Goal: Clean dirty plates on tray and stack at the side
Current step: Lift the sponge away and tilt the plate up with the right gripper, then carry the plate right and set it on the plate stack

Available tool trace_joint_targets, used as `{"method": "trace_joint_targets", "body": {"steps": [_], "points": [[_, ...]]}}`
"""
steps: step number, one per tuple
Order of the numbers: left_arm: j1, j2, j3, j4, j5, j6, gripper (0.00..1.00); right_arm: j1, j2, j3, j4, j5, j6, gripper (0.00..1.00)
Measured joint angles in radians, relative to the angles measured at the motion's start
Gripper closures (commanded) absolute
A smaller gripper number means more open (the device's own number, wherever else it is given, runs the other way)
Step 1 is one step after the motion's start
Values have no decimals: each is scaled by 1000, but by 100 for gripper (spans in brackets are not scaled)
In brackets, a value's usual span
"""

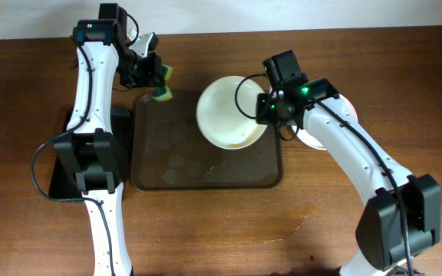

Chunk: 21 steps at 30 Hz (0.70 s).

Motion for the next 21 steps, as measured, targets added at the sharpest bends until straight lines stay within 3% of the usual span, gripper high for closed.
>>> {"method": "trace_joint_targets", "body": {"steps": [6, 13, 16, 18, 21], "points": [[0, 0, 0, 5, -17, 0, 99, 80, -18, 0, -71, 303, -14, 96], [0, 0, 0, 5, -17, 0, 99, 400, -43, 0, -101, 822, -18, 96], [0, 0, 0, 5, -18, 0, 99, 547, -44, 0, -101, 1140, -19, 96], [0, 0, 0, 5, -17, 0, 99, 605, -45, 0, -101, 1322, -19, 96], [0, 0, 0, 5, -17, 0, 99, 626, -45, 0, -101, 1448, -19, 96]]}}
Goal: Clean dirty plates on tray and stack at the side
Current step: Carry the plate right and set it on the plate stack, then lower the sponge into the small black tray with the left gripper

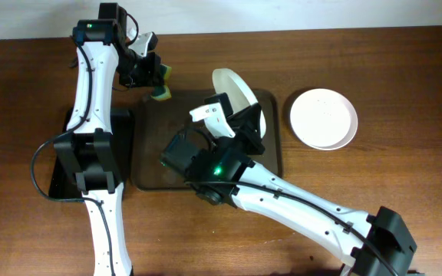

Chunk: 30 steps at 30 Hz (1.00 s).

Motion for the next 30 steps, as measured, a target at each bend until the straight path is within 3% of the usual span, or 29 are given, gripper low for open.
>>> {"method": "trace_joint_targets", "body": {"steps": [5, 10, 14, 17, 21, 25, 26, 27, 28, 30], "points": [[0, 0, 0, 0, 0, 0, 99, -2, 0, 0, 0, -11, 0, 96], [0, 0, 0, -2, 0, 0, 99, -97, -2, 0, 0, -348, 6, 96], [0, 0, 0, -4, 0, 0, 99, -385, -48, 0, -5, -781, 17, 96], [0, 0, 0, -5, 0, 0, 99, -687, -66, 0, -25, -1096, 24, 96], [0, 0, 0, -5, 0, 0, 99, -1012, -66, -14, -27, -1278, 27, 96], [0, 0, 0, -5, -10, 0, 99, -1157, 9, -79, 71, -1345, 27, 96], [0, 0, 0, -5, -18, 0, 99, -1159, 34, -99, 95, -1360, 28, 88], [0, 0, 0, -7, -26, 0, 99, -1155, 63, -107, 104, -1373, 28, 42], [0, 0, 0, -8, -30, 0, 99, -1151, 83, -108, 111, -1384, 30, 24], [4, 0, 8, -33, -36, 0, 99, -1135, 115, -109, 117, -1400, 31, 17]]}}
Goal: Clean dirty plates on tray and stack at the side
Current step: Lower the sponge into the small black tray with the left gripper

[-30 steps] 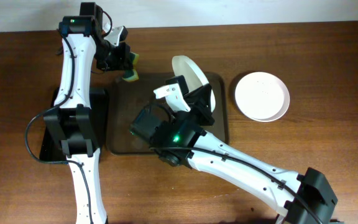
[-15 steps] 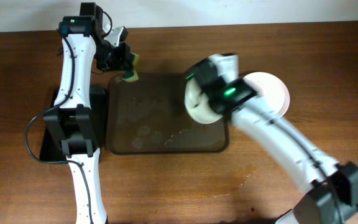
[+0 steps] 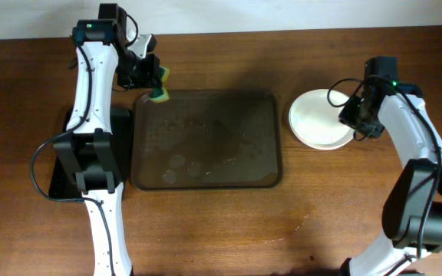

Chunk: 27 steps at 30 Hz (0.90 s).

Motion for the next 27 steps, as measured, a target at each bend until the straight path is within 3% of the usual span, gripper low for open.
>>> {"method": "trace_joint_targets", "body": {"steps": [5, 10, 13, 17, 23, 25, 27], "points": [[92, 0, 244, -211, -113, -34, 99, 18, 8, 0, -5, -144, -11, 18], [148, -17, 290, -218, -232, -99, 99, 96, -77, 37, -14, -272, -16, 17], [143, -51, 172, -215, -301, -137, 99, 180, -106, 46, -15, -294, -23, 16], [142, -144, -124, -208, -497, -254, 99, 269, -106, 46, 3, -293, -35, 14], [174, -161, -504, 38, -533, -294, 99, 333, -106, 46, 24, -255, -38, 13], [180, -163, -627, 154, -529, -306, 76, 333, -106, 46, 24, -250, -38, 13], [179, -164, -657, 227, -520, -327, 61, 333, -106, 46, 17, -248, -38, 13]]}}
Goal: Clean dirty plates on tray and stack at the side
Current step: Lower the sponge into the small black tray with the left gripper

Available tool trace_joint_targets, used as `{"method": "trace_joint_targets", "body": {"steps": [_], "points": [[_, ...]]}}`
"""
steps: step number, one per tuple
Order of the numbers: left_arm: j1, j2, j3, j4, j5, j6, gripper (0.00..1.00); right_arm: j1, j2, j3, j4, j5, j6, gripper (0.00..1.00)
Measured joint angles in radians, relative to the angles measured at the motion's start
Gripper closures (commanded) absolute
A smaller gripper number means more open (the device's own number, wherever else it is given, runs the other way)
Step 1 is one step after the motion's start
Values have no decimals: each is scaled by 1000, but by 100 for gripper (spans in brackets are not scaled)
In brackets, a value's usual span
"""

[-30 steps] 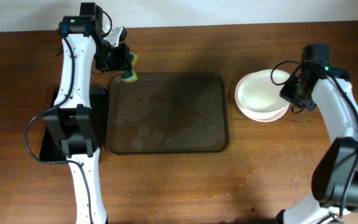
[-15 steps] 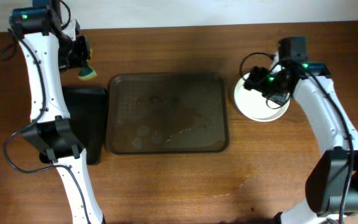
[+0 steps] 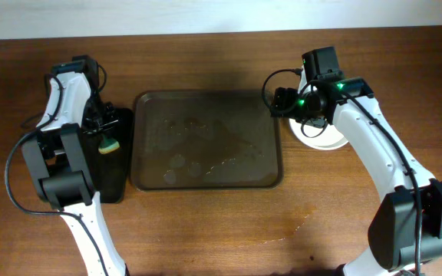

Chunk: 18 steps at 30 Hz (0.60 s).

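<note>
The brown tray (image 3: 206, 142) lies mid-table with only wet smears on it. To its right sit the white plates (image 3: 322, 140), mostly covered by my right arm. My right gripper (image 3: 281, 103) hovers between the tray's far right corner and the plates, open and holding nothing. At the left, my left gripper (image 3: 106, 136) is over the black mat (image 3: 113, 172), shut on the yellow-green sponge (image 3: 109, 144). Its dark fingers blend into the mat.
The black mat lies right against the tray's left edge. Bare wooden table (image 3: 229, 230) spreads in front of the tray. A pale wall strip runs along the table's far edge.
My left gripper moved with the sponge from the tray's far left corner to over the black mat. My right gripper moved from the plates' right side to their left, by the tray's corner.
At first my right gripper held a white plate over the tray's far right while the left held the sponge at the far left corner. Then the plate was tilted above the tray. Later the tray was bare and the right gripper was at the plates on the table.
</note>
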Motion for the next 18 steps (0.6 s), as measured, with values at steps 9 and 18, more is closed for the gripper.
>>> {"method": "trace_joint_targets", "body": {"steps": [9, 18], "points": [[0, 0, -21, 246, 96, -19, 58, 0, 0, 0, -16, 0, 0, 13], [0, 0, -21, 374, 109, -56, 58, 0, 0, 0, -18, 0, 0, 13]]}}
